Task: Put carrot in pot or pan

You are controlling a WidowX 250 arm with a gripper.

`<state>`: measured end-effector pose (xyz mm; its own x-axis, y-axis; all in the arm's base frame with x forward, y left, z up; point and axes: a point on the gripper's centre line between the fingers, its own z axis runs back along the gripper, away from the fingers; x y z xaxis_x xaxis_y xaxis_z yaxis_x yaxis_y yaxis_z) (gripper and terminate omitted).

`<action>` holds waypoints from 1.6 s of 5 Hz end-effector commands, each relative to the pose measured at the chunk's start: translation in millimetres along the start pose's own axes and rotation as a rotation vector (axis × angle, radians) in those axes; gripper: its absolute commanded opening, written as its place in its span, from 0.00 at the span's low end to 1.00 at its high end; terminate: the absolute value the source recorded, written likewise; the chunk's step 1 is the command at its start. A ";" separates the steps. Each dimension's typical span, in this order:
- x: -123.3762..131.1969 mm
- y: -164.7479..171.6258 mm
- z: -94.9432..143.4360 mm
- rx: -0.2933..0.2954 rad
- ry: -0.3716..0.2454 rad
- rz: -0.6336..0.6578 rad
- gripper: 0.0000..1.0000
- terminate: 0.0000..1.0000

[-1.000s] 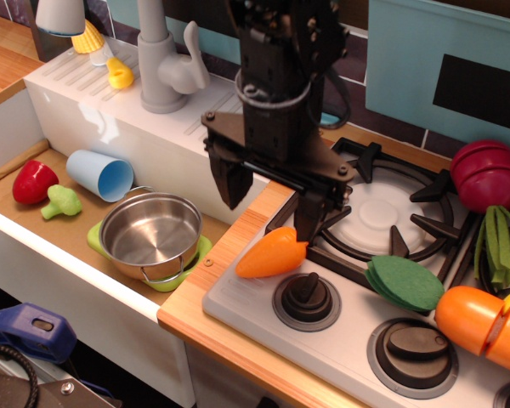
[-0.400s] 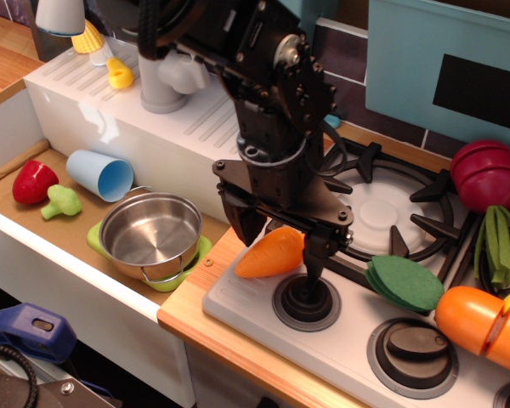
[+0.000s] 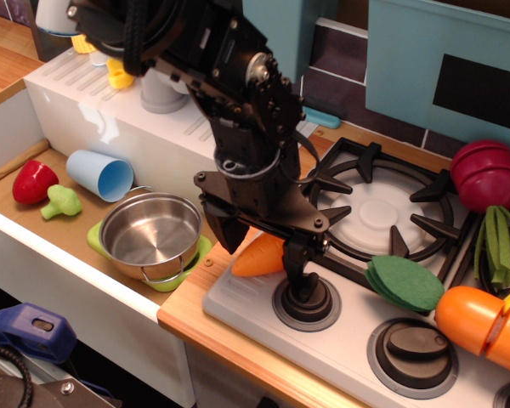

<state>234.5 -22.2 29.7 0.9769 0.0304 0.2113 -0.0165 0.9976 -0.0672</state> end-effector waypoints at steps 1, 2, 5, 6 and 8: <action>-2.9 3.2 -7.1 -0.016 -0.024 0.001 1.00 0.00; -3.1 3.9 -13.1 -0.018 -0.027 0.012 1.00 0.00; 12.8 33.0 6.6 0.180 -0.049 -0.112 0.00 0.00; 24.8 60.3 15.6 0.320 -0.087 -0.170 0.00 0.00; 42.4 115.8 10.4 0.388 -0.165 -0.249 0.00 0.00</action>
<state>266.5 100.4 34.3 0.9160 -0.2279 0.3300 0.1020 0.9282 0.3579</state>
